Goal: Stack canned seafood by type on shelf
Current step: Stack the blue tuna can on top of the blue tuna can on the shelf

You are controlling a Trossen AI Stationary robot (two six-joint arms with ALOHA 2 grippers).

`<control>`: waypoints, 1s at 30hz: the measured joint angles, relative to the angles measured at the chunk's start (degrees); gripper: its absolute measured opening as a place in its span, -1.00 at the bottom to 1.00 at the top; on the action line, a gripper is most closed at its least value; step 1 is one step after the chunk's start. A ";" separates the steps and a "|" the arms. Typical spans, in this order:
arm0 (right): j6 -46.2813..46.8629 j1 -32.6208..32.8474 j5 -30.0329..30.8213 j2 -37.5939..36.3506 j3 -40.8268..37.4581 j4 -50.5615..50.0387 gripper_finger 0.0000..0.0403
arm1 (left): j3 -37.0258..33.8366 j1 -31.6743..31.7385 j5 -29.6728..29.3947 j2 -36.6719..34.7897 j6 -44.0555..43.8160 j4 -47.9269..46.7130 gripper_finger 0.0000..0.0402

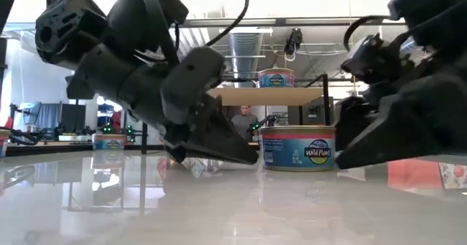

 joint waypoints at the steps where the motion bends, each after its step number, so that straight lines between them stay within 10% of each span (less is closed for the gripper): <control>1: -1.22 -0.42 0.10 1.12 0.15 2.10 0.99 | 1.16 0.08 -0.73 0.82 0.11 -0.02 -0.99; 16: -5.07 -1.13 -1.95 5.55 0.62 10.35 0.99 | 3.50 0.25 -7.34 2.60 0.49 -0.48 -0.99; 30: -3.76 -0.93 -5.76 0.78 5.38 -5.56 0.98 | 3.77 3.14 -10.75 2.34 2.42 1.44 -0.99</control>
